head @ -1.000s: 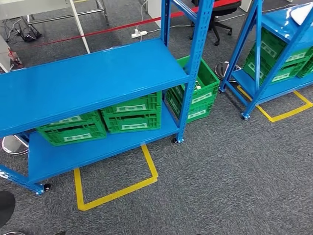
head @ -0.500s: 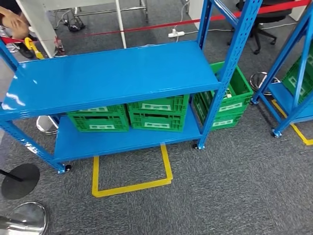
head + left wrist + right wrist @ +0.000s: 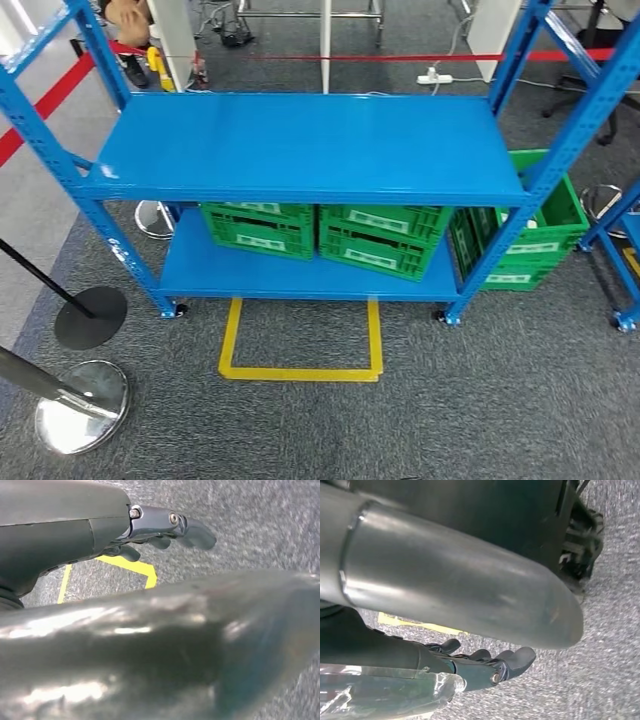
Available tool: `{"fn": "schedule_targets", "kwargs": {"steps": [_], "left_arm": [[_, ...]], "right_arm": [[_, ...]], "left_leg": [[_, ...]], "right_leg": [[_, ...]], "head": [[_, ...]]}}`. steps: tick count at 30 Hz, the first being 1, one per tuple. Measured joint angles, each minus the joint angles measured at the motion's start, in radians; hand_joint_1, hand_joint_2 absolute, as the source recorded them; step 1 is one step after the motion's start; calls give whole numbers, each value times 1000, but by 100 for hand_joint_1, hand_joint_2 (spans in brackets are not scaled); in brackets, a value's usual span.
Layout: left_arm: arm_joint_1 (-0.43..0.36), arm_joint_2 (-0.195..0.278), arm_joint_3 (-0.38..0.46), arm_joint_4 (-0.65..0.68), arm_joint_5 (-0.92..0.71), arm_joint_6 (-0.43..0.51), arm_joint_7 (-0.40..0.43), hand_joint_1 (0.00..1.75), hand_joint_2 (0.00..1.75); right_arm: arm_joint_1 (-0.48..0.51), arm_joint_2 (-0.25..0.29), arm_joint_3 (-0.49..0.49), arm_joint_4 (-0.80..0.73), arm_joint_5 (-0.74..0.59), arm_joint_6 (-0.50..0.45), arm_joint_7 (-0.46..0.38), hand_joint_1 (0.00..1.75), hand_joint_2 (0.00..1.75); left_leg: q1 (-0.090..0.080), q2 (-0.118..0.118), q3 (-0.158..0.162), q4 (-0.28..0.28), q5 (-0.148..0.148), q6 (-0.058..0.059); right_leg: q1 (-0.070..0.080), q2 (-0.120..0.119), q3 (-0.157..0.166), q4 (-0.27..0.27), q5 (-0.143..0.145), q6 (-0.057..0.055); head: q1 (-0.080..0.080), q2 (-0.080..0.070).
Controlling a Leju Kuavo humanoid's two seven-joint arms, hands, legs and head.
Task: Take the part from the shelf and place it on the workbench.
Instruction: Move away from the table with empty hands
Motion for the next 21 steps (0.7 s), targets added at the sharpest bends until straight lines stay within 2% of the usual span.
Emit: {"fn": "schedule_targets", "kwargs": {"steps": [1,3,4,5,6,7,8,10,11,12,15,16,19,21], "left_arm": [[0,0,1,0,0,2,0,0,0],[-1,0,2,0,1,10,-2,0,0],[-2,0,2,0,2,15,-2,0,0],[-3,0,2,0,3,18,-2,0,0],[-3,0,3,0,3,21,0,0,0],[-3,0,4,0,4,21,4,0,44],[-3,0,5,0,4,18,13,0,87],[-4,0,7,0,1,8,33,0,175],[-4,1,7,0,-1,3,43,0,175],[-3,3,7,0,-3,0,50,0,175],[-3,7,8,0,-6,-4,68,0,175],[-4,8,8,0,-6,-8,72,0,175],[-4,8,9,0,-3,-16,78,0,175],[-4,9,9,0,1,-13,85,0,175]], "right_arm": [[-1,0,0,0,-1,0,-1,0,0],[-1,0,-3,0,-9,3,3,0,0],[0,0,-5,0,-14,5,8,0,0],[0,0,-7,0,-17,7,14,0,0],[1,0,-9,0,-19,8,20,0,0],[1,0,-10,0,-20,9,25,0,0],[0,0,-10,0,-20,8,29,0,0],[-2,0,-11,0,-20,8,36,0,87],[-3,0,-11,0,-20,7,39,0,131],[-4,0,-11,0,-19,7,41,0,175],[-4,0,-13,0,-19,8,44,0,175],[-4,0,-15,0,-19,9,44,0,175],[-5,0,-21,0,-27,18,53,0,175],[-6,0,-25,0,-34,25,64,0,175]], "left_leg": [[2,-9,0,-1,2,7],[4,-26,-1,-2,5,17],[3,-34,-1,-2,5,20],[3,-43,-1,-2,4,21],[2,-50,-1,-1,4,22],[2,-57,1,-1,3,22],[3,-62,3,-1,3,20],[2,-70,6,2,-1,13],[0,-72,6,5,-3,10],[-2,-74,4,7,-3,11],[-5,-74,1,6,3,30],[-4,-74,1,3,5,32],[-2,-74,2,-5,10,24],[1,-74,2,-8,12,9]], "right_leg": [[-2,24,-6,21,-16,5],[-5,84,-55,131,-78,13],[-6,100,-91,204,-111,14],[-6,106,-123,264,-131,14],[-6,108,-142,291,-130,13],[-7,108,-141,276,-107,13],[-8,109,-121,222,-68,12],[-11,114,-64,82,4,10],[-13,117,-43,35,24,8],[-14,120,-34,13,31,8],[-13,122,-34,10,36,5],[-12,122,-35,10,36,3],[-7,122,-37,11,36,-4],[-5,122,-39,11,36,-8]], "head": [[2,0],[7,0],[8,0],[9,0],[10,0],[10,0],[10,0],[10,0],[10,0],[9,0],[8,0],[8,0],[8,0],[8,0]]}}
